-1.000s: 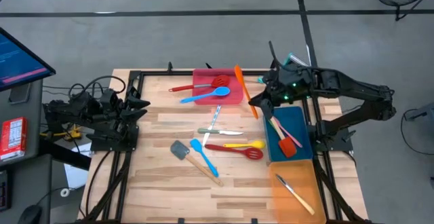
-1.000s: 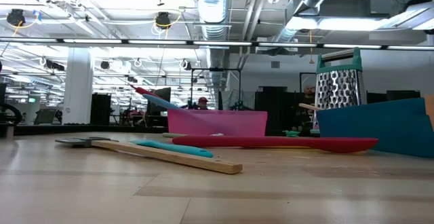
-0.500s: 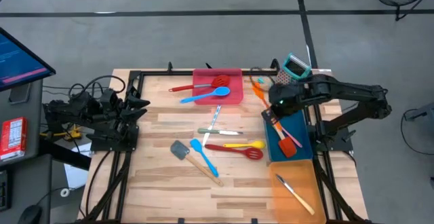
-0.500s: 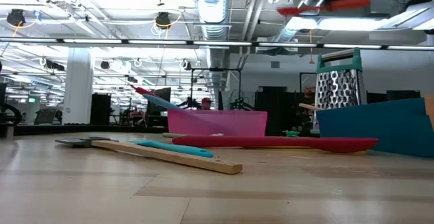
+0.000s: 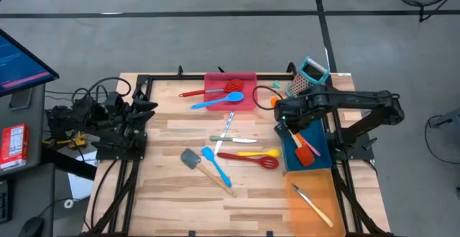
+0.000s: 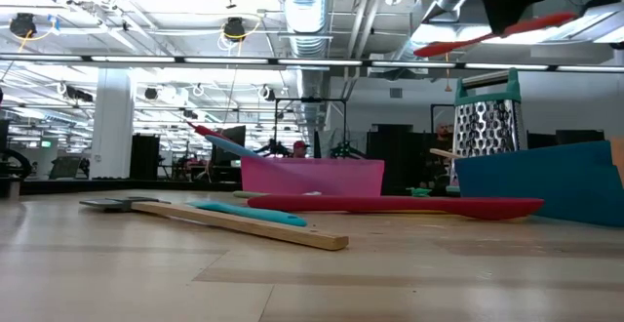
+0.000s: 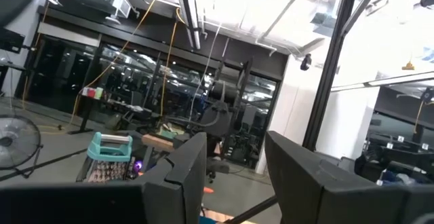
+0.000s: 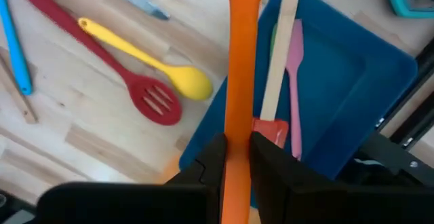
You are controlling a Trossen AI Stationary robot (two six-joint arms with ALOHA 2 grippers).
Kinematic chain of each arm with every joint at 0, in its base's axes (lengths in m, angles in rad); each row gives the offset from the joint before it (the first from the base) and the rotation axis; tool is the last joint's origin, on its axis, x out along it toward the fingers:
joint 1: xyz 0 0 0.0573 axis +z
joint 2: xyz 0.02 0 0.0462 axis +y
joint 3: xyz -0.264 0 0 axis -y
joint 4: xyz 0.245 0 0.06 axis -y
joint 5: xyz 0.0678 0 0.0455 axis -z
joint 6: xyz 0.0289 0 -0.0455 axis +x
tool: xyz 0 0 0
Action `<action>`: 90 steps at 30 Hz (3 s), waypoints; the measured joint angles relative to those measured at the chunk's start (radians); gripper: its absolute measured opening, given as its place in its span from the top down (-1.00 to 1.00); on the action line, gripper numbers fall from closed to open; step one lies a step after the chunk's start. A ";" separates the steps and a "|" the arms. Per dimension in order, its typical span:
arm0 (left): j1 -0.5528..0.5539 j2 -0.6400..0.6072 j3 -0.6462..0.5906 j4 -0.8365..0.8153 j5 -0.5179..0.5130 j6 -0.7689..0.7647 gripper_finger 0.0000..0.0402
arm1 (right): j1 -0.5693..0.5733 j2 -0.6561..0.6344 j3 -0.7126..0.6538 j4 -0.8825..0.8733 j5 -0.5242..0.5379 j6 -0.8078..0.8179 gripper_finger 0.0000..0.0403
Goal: Pick & Place Kitchen Items
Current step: Put the orange spatula into the blue bin, then put the green kitchen knife into the orange bin
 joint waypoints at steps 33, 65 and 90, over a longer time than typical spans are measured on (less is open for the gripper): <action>0.000 0.001 0.000 0.027 -0.023 -0.081 0.32 | -0.050 -0.204 -0.728 0.327 -0.050 0.059 0.76; 0.000 0.515 -0.001 -0.213 0.229 -0.193 -0.11 | -0.025 -0.198 -0.416 0.433 -0.154 -0.011 -0.07; 0.000 -0.004 0.000 -0.204 0.242 -0.336 0.25 | 0.022 0.380 -0.004 0.739 -0.182 -0.453 -0.07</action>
